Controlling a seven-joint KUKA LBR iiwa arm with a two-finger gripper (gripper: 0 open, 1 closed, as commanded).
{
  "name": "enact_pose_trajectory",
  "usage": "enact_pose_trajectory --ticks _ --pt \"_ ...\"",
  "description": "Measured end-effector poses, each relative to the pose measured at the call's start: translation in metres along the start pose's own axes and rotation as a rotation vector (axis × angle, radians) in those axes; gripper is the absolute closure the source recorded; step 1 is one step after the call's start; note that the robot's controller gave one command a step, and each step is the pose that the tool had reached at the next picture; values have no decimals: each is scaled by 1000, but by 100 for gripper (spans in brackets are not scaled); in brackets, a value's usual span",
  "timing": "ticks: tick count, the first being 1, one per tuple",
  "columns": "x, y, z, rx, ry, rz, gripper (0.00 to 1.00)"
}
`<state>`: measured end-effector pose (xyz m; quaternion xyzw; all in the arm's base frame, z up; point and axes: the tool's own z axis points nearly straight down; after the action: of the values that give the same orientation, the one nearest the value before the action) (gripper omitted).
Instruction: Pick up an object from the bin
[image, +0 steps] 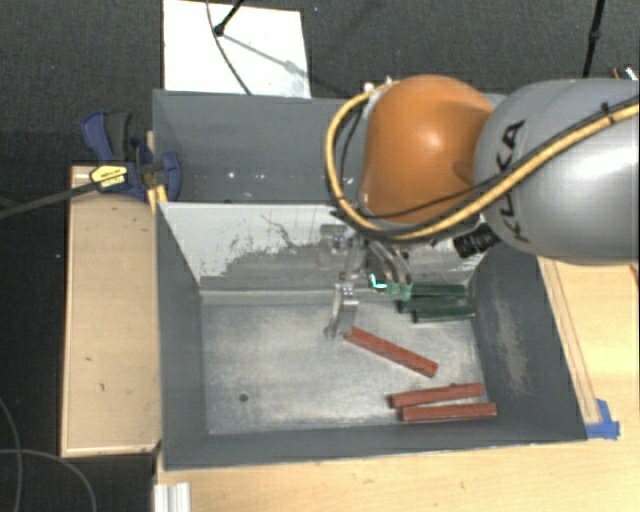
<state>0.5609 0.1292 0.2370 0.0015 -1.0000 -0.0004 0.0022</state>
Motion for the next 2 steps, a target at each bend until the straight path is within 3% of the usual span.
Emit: enact_pose_trajectory --ticks 1,2 --pt "3 -59 21 3 -4 -19 0" --pt "11 -125 157 2 2 59 0"
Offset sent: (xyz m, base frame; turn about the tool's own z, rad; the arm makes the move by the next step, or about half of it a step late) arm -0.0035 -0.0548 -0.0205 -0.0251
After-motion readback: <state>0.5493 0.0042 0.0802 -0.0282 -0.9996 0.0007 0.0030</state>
